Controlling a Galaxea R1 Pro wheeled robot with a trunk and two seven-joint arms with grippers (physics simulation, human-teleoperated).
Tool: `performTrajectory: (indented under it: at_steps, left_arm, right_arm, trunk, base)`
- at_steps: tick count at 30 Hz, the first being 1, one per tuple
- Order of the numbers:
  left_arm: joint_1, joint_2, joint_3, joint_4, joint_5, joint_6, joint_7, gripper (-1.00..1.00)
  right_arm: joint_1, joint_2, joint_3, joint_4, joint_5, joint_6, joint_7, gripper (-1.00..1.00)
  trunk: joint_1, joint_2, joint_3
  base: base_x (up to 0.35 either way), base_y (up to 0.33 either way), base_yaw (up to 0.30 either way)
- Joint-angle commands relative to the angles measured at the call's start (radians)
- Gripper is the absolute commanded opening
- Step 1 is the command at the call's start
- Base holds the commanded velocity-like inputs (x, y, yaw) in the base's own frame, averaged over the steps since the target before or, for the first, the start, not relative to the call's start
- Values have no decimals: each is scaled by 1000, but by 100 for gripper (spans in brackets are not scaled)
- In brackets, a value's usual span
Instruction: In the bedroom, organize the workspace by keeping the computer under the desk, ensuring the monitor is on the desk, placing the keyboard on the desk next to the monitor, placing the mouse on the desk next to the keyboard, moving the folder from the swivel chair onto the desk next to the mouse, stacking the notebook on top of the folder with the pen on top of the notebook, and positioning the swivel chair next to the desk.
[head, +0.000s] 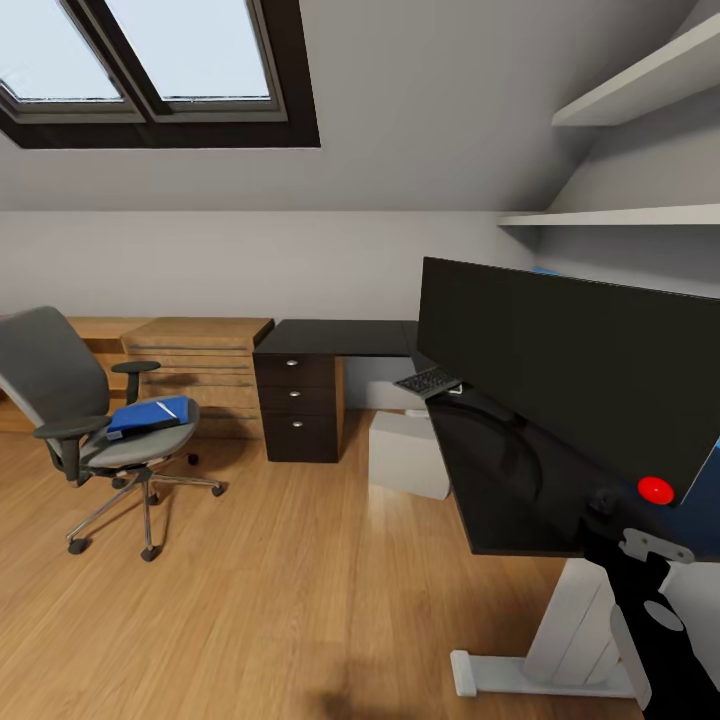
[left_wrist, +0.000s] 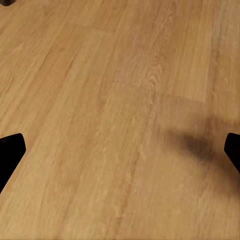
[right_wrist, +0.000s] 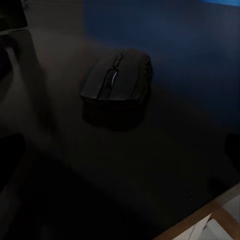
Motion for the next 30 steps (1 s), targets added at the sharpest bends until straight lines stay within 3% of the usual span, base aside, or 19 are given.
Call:
performTrajectory:
  at_steps: [1, 12, 30]
  left_arm:
    - [-1, -1, 2, 1, 6, -3, -3, 100]
    - [-1, -1, 2, 1, 6, -3, -3, 100]
    - [-1, -1, 3, 1, 6, -3, -3, 100]
  right_arm:
    - [0, 0, 1, 0, -7, -1, -3, 100]
    - [0, 0, 1, 0, -7, -2, -3, 100]
    - [0, 0, 1, 6, -7, -2, -4, 100]
  trunk:
    - [0, 0, -1]
    - [0, 0, -1]
    - [0, 0, -1]
  base:
    - [3, 0, 0]
    - [118, 0, 0]
    - [11, 0, 0]
